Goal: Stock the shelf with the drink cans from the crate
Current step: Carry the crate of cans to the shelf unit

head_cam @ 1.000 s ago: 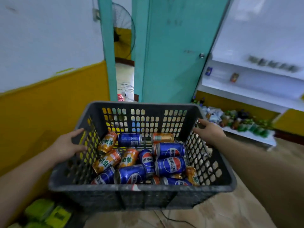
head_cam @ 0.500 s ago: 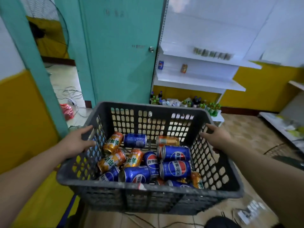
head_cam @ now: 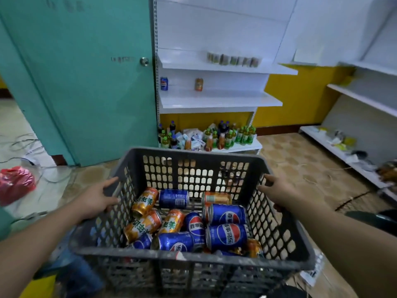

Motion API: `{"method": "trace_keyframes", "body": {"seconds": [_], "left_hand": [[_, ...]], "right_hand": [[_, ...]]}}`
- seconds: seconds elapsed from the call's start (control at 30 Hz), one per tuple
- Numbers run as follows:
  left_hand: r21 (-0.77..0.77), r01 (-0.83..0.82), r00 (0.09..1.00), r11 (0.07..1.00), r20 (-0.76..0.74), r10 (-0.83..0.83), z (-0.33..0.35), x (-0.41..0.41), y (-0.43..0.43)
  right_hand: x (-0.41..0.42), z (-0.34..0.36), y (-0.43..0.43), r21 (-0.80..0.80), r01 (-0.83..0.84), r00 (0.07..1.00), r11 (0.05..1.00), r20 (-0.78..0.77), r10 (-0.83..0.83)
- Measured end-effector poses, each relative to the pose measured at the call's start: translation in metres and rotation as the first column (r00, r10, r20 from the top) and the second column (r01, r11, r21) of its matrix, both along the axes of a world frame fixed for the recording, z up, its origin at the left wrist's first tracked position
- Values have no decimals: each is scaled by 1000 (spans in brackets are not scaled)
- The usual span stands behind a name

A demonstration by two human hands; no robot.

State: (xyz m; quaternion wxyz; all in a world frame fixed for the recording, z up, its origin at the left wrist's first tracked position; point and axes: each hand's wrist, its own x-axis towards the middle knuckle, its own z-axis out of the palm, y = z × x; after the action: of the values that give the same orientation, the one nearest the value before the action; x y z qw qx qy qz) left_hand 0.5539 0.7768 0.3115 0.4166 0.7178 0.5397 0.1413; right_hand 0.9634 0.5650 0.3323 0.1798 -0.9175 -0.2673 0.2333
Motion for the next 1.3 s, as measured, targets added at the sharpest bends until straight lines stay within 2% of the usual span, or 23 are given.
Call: {"method": "trace_keyframes", "body": {"seconds": [0.4, 0.7, 0.83, 1.03, 1.3], "left_hand": [[20, 115, 992, 993, 53, -116, 2, 186, 131], [-26, 331, 944, 943, 14, -331, -3, 340, 255], [-9, 413, 910, 910, -28, -414, 4, 410, 293], [44, 504, 862, 863, -86, -499, 10, 522, 316], [20, 496, 865, 868, -98, -492, -7, 663, 300]], "right_hand": [[143, 13, 72, -6, 182, 983, 983, 24, -182], [245, 1, 135, -28, 348, 937, 937, 48, -346], [286, 1, 144, -3, 422, 907, 907, -2, -422], [370, -3, 144, -3, 517, 856, 856, -17, -517], [507, -17, 130, -11, 517, 856, 856, -16, -517]]}}
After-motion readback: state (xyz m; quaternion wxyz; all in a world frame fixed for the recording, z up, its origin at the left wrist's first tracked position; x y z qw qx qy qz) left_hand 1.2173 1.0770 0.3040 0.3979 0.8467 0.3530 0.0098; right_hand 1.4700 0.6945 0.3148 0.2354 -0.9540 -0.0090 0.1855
